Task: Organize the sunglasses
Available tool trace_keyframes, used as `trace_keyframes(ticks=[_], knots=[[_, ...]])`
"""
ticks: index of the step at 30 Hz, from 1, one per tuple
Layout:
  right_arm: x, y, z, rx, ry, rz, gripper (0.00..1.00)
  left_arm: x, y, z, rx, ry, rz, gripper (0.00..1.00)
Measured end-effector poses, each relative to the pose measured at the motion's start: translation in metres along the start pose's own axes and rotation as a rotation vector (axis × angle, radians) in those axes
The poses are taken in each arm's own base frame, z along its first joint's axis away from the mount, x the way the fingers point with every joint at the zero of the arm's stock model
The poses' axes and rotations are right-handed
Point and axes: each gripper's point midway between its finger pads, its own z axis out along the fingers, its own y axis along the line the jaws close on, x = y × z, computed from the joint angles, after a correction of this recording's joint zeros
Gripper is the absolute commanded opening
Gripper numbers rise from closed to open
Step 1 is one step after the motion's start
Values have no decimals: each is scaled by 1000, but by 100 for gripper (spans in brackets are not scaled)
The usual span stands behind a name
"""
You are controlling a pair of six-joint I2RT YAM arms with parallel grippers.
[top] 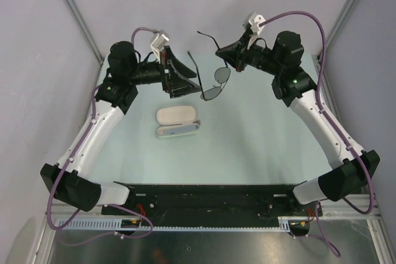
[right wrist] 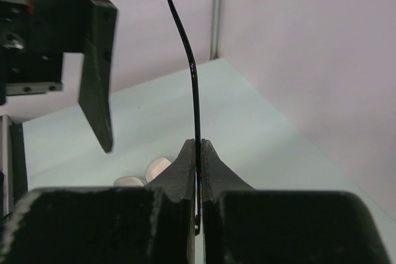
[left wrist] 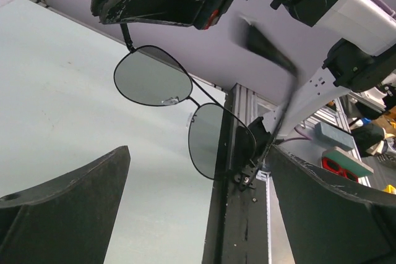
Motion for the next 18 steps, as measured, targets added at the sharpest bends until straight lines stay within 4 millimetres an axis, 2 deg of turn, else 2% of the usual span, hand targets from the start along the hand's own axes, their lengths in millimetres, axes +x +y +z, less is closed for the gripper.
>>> trace_keyframes(ticks=[3, 9, 18], knots=[[-9, 15, 1, -38, -34, -9, 0, 2, -4, 3, 14, 7, -11, 100], [-8, 42, 9, -97, -44, -11, 0, 7, -5, 6, 30, 16, -41, 100], [-7, 56, 16, -104, -56, -34, 0, 18, 0, 8, 26, 31, -91, 100]])
